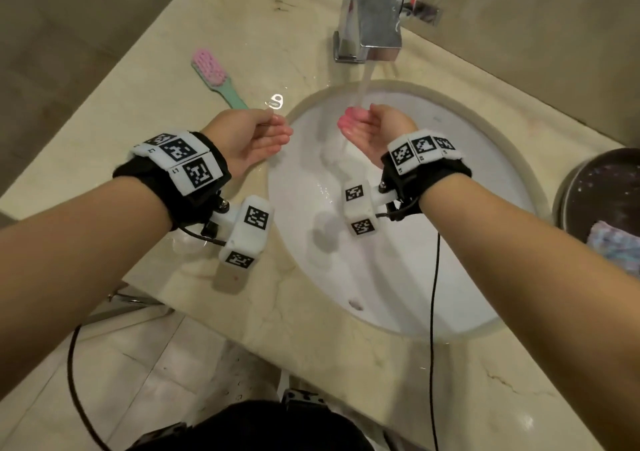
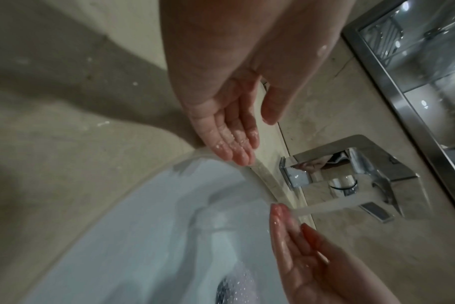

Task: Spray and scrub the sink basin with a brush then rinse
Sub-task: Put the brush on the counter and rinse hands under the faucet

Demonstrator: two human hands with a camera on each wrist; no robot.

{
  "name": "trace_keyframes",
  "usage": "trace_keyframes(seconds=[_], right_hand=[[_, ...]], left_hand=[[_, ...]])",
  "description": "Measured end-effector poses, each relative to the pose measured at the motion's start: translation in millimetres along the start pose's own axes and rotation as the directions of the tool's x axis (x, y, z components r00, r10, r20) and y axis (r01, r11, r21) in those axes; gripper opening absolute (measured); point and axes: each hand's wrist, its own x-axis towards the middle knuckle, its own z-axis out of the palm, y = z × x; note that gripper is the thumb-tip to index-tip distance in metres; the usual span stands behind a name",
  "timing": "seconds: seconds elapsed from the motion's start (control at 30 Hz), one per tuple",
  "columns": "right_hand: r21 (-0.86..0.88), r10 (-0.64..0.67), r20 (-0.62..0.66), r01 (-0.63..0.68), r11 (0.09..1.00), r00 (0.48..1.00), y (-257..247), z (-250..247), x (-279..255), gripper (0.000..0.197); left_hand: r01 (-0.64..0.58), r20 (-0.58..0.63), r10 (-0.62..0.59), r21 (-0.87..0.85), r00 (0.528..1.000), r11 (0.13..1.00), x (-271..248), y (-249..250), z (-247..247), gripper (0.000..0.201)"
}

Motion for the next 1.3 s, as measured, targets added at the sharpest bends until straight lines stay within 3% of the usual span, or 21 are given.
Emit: trace_keyframes(seconds=[0.17,0.2,0.33,0.4,0.47,0.53,0.6,0.7,0.9,0.97,1.0,1.03,1.1,1.17,1.2,1.3], right_hand=[[0.44,0.011,0.089,-0.049,0.897,0.996,-10,10,6,0.026],[0.458,0.014,0.109,-0.063,0.887,0.994,-11,13,6,0.027],[0.242,0.04,0.109,-0.066,0.968,0.993,-9,16,-10,0.032],[-0.025,0.088,0.1,-0.085,0.996,0.991,-2,10,-27,0.026],[-0.261,0.189,0.13,-0.15,0.954,0.973,13,-1,-48,0.024],[-0.49,0.366,0.141,-0.257,0.833,0.92,36,-19,-67,0.029],[-0.74,0.529,0.081,-0.304,0.599,0.845,61,-44,-83,0.037],[-0.905,0.611,-0.044,-0.291,0.31,0.79,81,-83,-99,0.038],[-0.982,0.394,-0.185,-0.15,-0.117,0.9,61,-127,-96,0.039],[-0.971,0.318,-0.185,-0.124,-0.202,0.93,51,-129,-88,0.04],[-0.977,0.283,-0.168,-0.121,-0.177,0.944,47,-128,-82,0.04],[-0.987,0.247,-0.149,-0.13,-0.089,0.957,44,-125,-74,0.039],[-0.95,0.153,-0.129,-0.167,0.263,0.98,38,-113,-57,0.038],[-0.742,0.078,-0.131,-0.15,0.653,0.988,31,-95,-43,0.039],[-0.611,0.05,-0.123,-0.115,0.783,0.991,26,-84,-39,0.039],[-0.252,0.016,-0.061,-0.031,0.967,0.998,12,-49,-26,0.04]], left_hand=[[-0.008,-0.017,0.008,-0.014,1.0,1.0,0,2,-5,0.021],[-0.01,-0.02,0.01,-0.015,1.0,1.0,0,2,-6,0.021],[-0.009,-0.023,0.008,-0.019,1.0,1.0,-1,-1,-6,0.022],[-0.009,-0.02,0.008,-0.02,1.0,1.0,-2,-3,-4,0.022],[-0.009,-0.015,0.009,-0.022,1.0,1.0,-3,-5,-2,0.021],[-0.012,-0.013,0.011,-0.024,1.0,1.0,-4,-8,2,0.02],[-0.019,-0.006,0.019,-0.026,1.0,0.999,-5,-10,7,0.019],[-0.035,0.001,0.035,-0.001,0.999,0.999,-7,-16,15,0.019],[-0.024,0.014,0.023,0.052,1.0,0.998,-9,-27,33,0.021],[-0.025,0.016,0.024,0.058,1.0,0.998,-9,-29,37,0.022],[-0.026,0.016,0.026,0.064,1.0,0.998,-9,-29,37,0.022],[-0.027,0.014,0.026,0.067,1.0,0.997,-9,-29,38,0.022],[-0.024,0.006,0.023,0.068,1.0,0.997,-9,-27,37,0.022],[-0.021,-0.003,0.021,0.066,1.0,0.998,-8,-25,35,0.021],[-0.022,-0.008,0.023,0.065,1.0,0.998,-8,-23,33,0.021],[-0.03,-0.026,0.032,0.061,0.999,0.998,-7,-18,26,0.02]])
